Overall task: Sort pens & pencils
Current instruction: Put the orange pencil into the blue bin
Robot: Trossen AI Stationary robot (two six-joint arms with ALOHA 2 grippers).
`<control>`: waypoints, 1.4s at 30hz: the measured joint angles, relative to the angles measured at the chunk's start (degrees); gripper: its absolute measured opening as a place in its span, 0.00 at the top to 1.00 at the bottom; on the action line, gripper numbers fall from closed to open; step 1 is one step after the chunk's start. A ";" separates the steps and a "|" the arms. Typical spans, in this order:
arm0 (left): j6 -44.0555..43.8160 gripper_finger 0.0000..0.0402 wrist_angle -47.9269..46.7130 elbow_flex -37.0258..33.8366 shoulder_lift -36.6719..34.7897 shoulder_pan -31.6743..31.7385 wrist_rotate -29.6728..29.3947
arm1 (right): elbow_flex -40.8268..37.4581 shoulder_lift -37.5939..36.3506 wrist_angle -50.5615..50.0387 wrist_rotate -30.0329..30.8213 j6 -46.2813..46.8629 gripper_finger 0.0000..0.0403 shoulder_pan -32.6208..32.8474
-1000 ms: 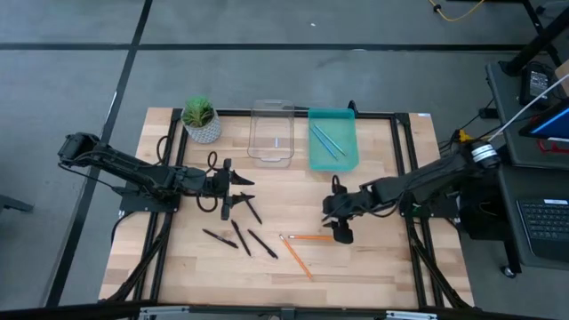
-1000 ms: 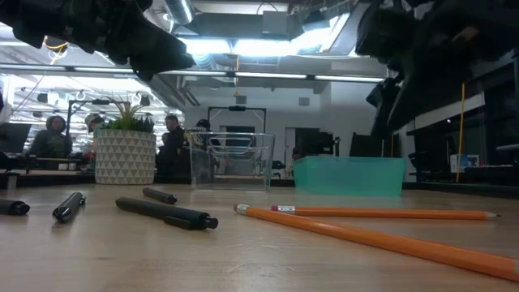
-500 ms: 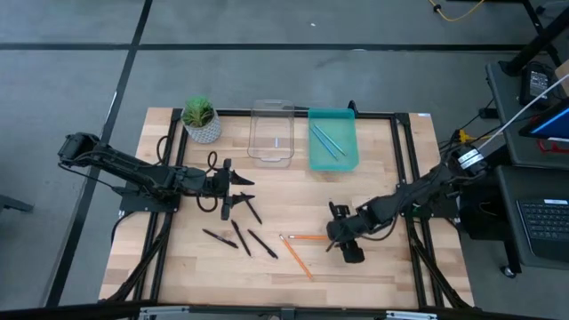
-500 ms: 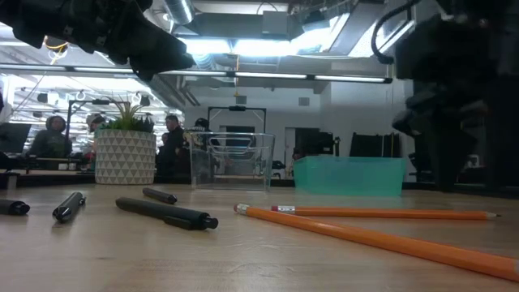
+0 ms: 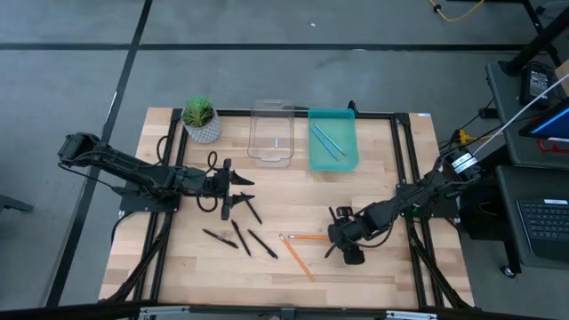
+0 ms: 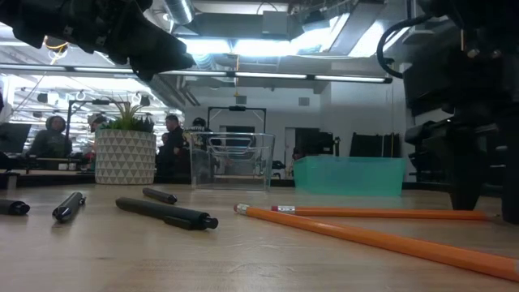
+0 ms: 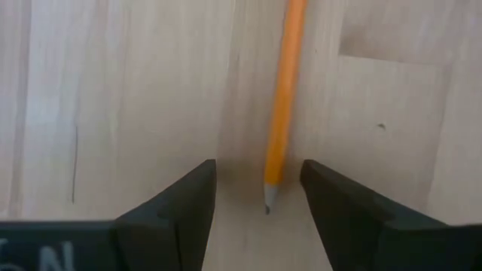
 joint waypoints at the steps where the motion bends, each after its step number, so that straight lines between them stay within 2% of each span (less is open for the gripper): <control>1: 0.00 0.53 0.00 0.00 0.00 -0.02 0.02 | 0.00 0.03 -0.01 0.13 -0.01 0.50 0.00; 7: 0.00 0.53 0.00 0.00 -0.01 -0.02 0.02 | -0.07 0.51 0.12 0.81 0.15 0.60 -0.04; 11: 0.00 0.53 0.00 0.00 0.00 -0.02 0.02 | -0.07 0.87 -0.08 1.00 0.72 0.72 -0.11; 18: 0.00 0.53 0.00 0.00 0.00 0.00 0.02 | -0.11 0.88 0.18 1.24 7.22 0.96 -0.16; 24: 0.00 0.53 0.00 -0.01 -0.01 0.00 0.02 | -0.50 -0.34 1.03 1.66 12.72 0.97 -0.11; 27: -0.25 0.53 0.00 -0.01 0.00 -0.01 0.02 | -0.62 -2.92 1.35 1.93 12.99 0.99 -0.11; 38: -0.26 0.53 0.00 -0.02 -0.02 0.00 0.00 | -0.61 -11.27 0.40 9.27 13.13 1.00 -0.09; 42: -0.26 0.53 0.00 -0.02 -0.02 -0.01 0.02 | -0.63 -11.37 0.36 9.08 12.52 0.96 -0.09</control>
